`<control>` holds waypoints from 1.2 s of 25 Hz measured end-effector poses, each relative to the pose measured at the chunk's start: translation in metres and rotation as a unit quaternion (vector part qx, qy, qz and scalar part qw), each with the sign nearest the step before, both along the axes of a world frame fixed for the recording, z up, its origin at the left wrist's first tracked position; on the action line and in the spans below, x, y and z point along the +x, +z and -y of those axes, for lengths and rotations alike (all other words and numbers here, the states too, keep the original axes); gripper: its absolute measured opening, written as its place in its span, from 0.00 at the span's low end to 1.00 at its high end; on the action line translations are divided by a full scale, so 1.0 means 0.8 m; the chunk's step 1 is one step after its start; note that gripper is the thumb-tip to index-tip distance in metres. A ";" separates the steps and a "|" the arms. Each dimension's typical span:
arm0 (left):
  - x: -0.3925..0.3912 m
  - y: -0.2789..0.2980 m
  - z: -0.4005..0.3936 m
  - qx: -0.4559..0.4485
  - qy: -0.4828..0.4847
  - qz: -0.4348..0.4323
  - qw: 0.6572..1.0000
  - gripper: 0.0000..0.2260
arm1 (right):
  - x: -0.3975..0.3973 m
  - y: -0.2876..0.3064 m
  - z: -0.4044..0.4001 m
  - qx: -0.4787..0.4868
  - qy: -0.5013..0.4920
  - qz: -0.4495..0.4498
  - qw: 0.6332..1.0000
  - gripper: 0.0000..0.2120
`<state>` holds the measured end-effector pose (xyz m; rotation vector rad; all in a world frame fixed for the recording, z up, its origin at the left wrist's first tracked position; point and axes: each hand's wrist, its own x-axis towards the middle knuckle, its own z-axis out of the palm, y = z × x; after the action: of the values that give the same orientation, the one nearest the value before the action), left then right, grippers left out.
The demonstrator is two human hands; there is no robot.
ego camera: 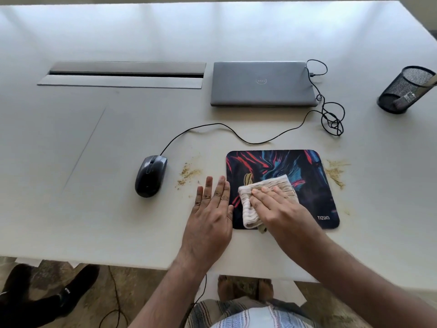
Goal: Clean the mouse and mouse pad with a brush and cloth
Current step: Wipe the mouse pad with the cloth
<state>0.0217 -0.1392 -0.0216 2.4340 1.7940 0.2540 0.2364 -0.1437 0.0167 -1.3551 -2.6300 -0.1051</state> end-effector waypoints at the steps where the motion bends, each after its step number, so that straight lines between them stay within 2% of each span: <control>1: 0.000 0.000 0.000 -0.001 0.000 0.001 1.000 0.26 | -0.002 0.000 -0.008 0.008 -0.003 -0.002 1.000 0.29; 7: 0.000 0.002 -0.001 -0.011 0.005 0.012 1.000 0.26 | -0.010 0.005 -0.099 -0.014 -0.040 -0.019 0.999 0.30; 9: 0.000 0.003 -0.001 -0.013 0.005 0.015 1.000 0.26 | 0.005 0.018 -0.113 -0.018 -0.055 -0.073 0.996 0.30; 12: 0.000 0.001 -0.001 -0.014 0.006 0.018 1.000 0.26 | 0.039 0.041 -0.090 0.026 -0.064 -0.174 0.982 0.25; 14: 0.000 0.001 -0.001 -0.020 0.004 0.019 1.000 0.26 | 0.046 0.044 -0.060 0.050 -0.056 -0.191 0.979 0.22; 19: 0.000 0.003 0.000 -0.018 0.006 0.026 0.999 0.25 | 0.013 0.005 -0.010 0.025 -0.041 -0.120 0.992 0.14; 23: 0.000 0.006 0.002 -0.019 -0.001 0.025 0.999 0.27 | -0.014 -0.008 -0.001 -0.014 -0.046 -0.059 0.997 0.22; 27: 0.000 0.004 0.003 -0.011 0.002 0.033 0.999 0.25 | -0.023 -0.005 -0.037 -0.001 -0.070 -0.056 0.996 0.20; 30: 0.000 0.003 0.001 -0.018 0.006 0.030 0.999 0.25 | -0.030 0.003 -0.102 -0.006 -0.091 -0.046 0.995 0.19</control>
<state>0.0218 -0.1401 -0.0195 2.3663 1.7732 0.2909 0.2121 -0.0619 0.0187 -1.5643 -2.4327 -0.0493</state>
